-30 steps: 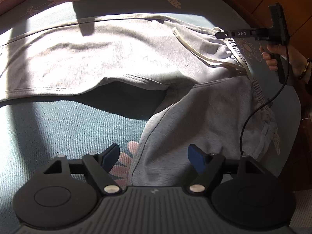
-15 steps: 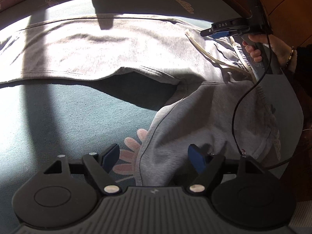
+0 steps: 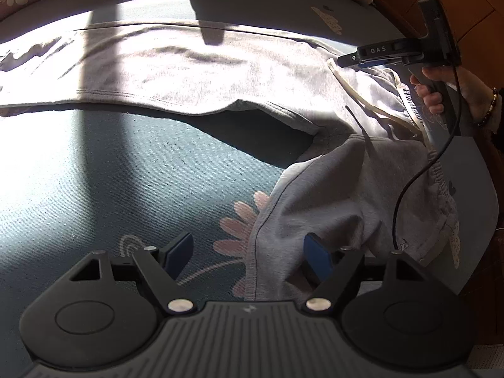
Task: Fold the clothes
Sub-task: 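Lay the waistband over the legs with the right gripper, folding the pants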
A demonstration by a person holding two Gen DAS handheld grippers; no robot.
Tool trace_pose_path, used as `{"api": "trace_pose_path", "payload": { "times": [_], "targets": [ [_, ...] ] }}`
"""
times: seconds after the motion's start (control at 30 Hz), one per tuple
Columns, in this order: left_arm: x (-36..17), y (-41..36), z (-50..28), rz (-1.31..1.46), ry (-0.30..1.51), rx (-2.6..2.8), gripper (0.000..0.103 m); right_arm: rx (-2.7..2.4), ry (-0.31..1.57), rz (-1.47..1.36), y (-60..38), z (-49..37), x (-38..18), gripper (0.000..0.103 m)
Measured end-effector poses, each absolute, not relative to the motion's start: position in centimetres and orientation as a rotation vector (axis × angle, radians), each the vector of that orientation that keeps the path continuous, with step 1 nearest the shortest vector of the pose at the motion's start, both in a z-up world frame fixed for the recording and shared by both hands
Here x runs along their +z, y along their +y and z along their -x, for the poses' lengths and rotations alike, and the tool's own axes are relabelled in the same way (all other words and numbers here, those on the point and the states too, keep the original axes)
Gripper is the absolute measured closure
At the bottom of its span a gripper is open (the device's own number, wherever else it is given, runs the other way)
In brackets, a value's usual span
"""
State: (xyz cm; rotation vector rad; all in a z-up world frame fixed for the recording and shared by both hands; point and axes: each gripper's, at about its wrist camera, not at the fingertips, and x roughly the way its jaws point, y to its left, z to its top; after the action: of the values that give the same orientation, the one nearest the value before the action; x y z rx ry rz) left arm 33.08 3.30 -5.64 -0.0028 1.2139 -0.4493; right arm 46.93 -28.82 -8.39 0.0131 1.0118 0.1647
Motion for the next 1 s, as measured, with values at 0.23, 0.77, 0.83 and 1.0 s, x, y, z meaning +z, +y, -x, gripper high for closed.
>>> {"api": "trace_pose_path", "payload": {
  "times": [0.23, 0.77, 0.83, 1.0],
  "targets": [
    [-5.8, 3.9, -32.1, 0.030, 1.213, -0.442, 0.027, 0.390, 0.966, 0.105, -18.7, -48.6, -8.9, 0.042],
    [-5.8, 8.8, -30.4, 0.126, 1.202, -0.341, 0.026, 0.496, 1.140, 0.200, -11.3, -50.1, -11.4, 0.030],
    [-5.5, 9.1, -30.6, 0.112, 1.197, -0.348, 0.026, 0.462, 1.136, 0.125, -13.1, -49.1, -9.6, 0.030],
    [-4.4, 8.8, -31.1, 0.019, 1.172, -0.404, 0.026, 0.363, 1.119, 0.052, -18.0, -44.8, -5.4, 0.030]
  ]
}}
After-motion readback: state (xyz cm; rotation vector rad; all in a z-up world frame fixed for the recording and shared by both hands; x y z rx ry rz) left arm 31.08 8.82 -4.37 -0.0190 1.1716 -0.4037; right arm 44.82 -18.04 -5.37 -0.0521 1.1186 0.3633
